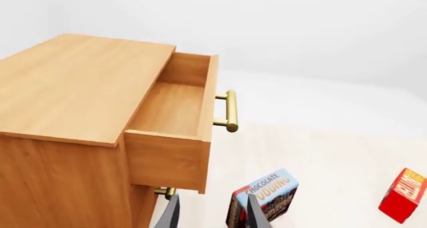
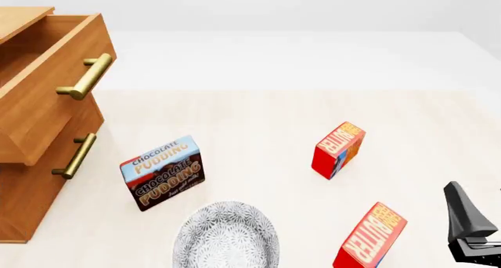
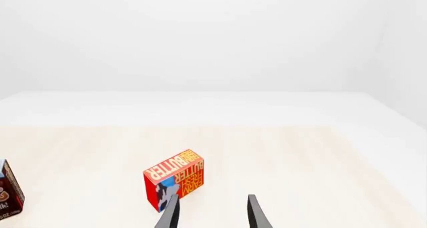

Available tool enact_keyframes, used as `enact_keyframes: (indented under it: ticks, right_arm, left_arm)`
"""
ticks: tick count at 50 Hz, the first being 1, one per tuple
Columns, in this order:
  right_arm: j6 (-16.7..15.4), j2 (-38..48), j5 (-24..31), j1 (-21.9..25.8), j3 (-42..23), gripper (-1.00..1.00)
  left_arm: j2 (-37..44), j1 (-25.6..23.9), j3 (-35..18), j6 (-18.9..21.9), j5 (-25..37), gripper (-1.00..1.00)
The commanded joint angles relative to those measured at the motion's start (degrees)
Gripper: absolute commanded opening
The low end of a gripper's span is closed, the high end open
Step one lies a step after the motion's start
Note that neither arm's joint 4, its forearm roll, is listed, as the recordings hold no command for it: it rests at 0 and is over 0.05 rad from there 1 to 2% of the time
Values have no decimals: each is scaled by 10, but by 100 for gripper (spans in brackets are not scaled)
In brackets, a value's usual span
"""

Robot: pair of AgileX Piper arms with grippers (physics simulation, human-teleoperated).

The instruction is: Put the butter at the front in the top drawer of the cabinet and close it.

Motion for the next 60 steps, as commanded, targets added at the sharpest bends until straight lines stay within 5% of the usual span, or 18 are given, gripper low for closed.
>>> enact_keyframes:
  ticks: [1,11,16,40,60]
  right_arm:
    - [1,0,0,0,0,100]
    - [1,0,0,0,0,100]
    - [1,0,0,0,0,100]
    - [1,0,0,0,0,100]
    - [1,0,0,0,0,100]
  left_arm:
    - [35,4,-76,2,65,100]
    - [75,2,-133,15,103,100]
    - [126,-6,-222,24,149,100]
    - [246,-19,-382,36,212,100]
    - [352,-23,-447,32,239,100]
